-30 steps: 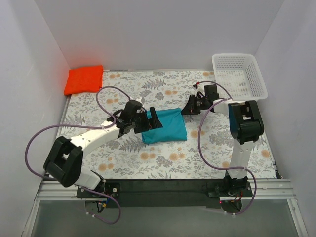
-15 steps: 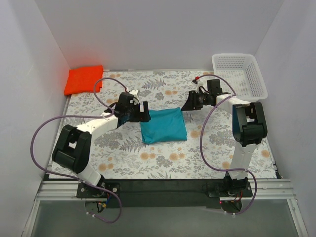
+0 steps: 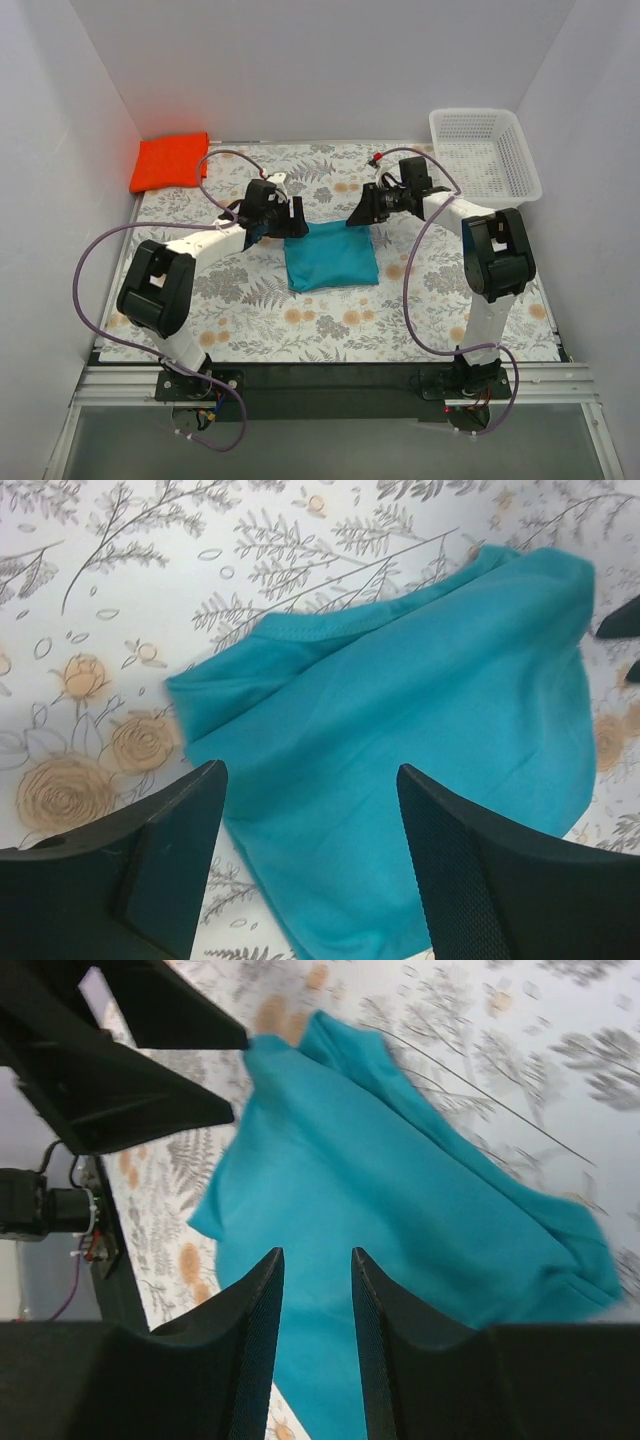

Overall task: Fold and stack the t-shirts
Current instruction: Fold the tshirt

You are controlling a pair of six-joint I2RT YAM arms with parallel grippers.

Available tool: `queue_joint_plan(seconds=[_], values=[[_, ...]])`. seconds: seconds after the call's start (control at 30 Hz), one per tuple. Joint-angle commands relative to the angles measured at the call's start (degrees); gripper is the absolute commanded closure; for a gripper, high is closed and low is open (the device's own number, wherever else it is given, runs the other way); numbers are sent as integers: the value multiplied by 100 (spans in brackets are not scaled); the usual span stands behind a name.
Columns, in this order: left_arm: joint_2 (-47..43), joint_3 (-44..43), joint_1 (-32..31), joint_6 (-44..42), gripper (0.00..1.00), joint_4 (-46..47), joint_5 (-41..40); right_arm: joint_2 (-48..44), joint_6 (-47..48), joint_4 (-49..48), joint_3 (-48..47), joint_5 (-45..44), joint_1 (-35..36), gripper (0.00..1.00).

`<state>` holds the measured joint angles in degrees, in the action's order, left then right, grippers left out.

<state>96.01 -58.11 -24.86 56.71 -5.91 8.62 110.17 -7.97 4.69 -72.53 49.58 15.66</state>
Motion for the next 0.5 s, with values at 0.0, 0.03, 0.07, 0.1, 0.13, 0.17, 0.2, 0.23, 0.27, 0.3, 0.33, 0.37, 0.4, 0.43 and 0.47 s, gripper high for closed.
queue_joint_plan(seconds=[0.0, 0.03, 0.07, 0.1, 0.13, 0.17, 0.2, 0.23, 0.27, 0.3, 0.33, 0.37, 0.4, 0.43, 0.47], values=[[173, -262, 16, 147, 35, 213, 236, -155, -669, -1036, -68, 429, 349, 61], [216, -306, 8, 174, 37, 231, 254, -102, -906, -1179, -33, 438, 385, 61], [234, -315, 16, 200, 37, 309, 280, -49, -978, -1250, -33, 421, 437, 61], [260, -315, 16, 209, 37, 345, 280, 82, -1031, -1312, -33, 273, 447, 62], [339, -333, 17, 235, 37, 389, 289, 136, -1197, -1548, 2, 219, 447, 62], [383, -368, 17, 253, 37, 415, 298, 197, -1303, -1750, 54, 166, 403, 62], [427, -394, 17, 270, 37, 415, 333, 354, -1400, -1891, 116, 122, 368, 62], [454, -403, 17, 297, 37, 415, 350, 452, -1522, -2014, 117, 139, 324, 63], [471, -429, 17, 358, 37, 415, 368, 548, -1715, -2294, 134, 174, 219, 63], [463, -421, 17, 402, 37, 433, 394, 715, -1778, -2375, 134, 183, 175, 63], [437, -395, 8, 437, 37, 459, 360, 812, -1796, -2420, 117, 175, 131, 64], [384, -334, 16, 525, 36, 503, 316, 900, -1805, -2455, 99, 175, 43, 63], [349, -307, 16, 543, 34, 521, 263, 1092, -1814, -2464, 73, 201, 16, 64], [322, -280, 17, 569, 32, 538, 219, 1199, -1822, -2473, 12, 236, -19, 64], [270, -254, 17, 622, 31, 556, 193, 1304, -1831, -2481, -15, 245, -71, 64]])
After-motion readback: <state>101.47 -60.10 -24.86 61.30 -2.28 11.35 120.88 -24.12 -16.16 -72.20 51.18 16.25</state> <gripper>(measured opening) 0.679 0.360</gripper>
